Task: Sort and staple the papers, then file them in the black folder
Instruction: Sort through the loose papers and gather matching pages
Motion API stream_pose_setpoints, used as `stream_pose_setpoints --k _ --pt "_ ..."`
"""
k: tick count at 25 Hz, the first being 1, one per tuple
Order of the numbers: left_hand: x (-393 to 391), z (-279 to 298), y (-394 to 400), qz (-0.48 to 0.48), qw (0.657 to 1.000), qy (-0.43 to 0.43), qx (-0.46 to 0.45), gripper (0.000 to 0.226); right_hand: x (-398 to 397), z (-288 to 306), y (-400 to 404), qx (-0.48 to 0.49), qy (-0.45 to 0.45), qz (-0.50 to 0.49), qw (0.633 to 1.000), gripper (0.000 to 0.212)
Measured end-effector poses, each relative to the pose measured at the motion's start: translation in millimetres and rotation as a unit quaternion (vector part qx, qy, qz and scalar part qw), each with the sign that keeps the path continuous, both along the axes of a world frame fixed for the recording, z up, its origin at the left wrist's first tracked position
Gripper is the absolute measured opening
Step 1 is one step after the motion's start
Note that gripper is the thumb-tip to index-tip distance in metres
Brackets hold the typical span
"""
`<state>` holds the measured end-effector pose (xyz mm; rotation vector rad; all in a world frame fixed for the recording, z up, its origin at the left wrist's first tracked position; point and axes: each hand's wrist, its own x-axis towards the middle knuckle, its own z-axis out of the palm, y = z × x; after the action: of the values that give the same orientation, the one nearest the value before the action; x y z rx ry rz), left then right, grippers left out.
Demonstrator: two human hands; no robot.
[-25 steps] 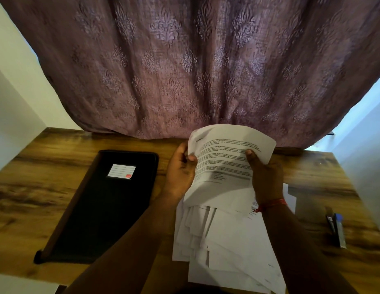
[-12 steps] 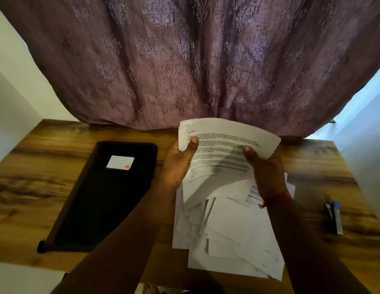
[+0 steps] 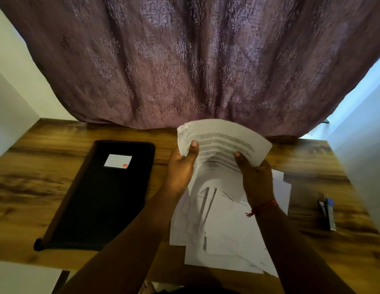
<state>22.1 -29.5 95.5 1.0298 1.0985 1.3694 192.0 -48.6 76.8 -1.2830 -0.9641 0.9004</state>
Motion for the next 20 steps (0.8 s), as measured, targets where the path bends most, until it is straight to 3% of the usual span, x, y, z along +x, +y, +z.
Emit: stream_pose_setpoints --k 12,17,20 --pt "9.9 -13.1 -9.1 0.045 0.997 0.052 -0.028 0.018 -12.3 -13.7 -8.7 -0.045 -0.007 -0.032 0.998 0.004" --pt "-0.2 -12.4 -8.7 0.032 0.991 0.125 -0.017 0.036 -9.5 -17.1 -5.9 -0.057 -0.033 -0.043 0.997 0.024" --pt "-9.2 -11.6 -7.2 0.021 0.988 0.152 -0.011 0.033 -5.1 -16.7 -5.1 -0.051 -0.068 -0.039 0.996 0.031"
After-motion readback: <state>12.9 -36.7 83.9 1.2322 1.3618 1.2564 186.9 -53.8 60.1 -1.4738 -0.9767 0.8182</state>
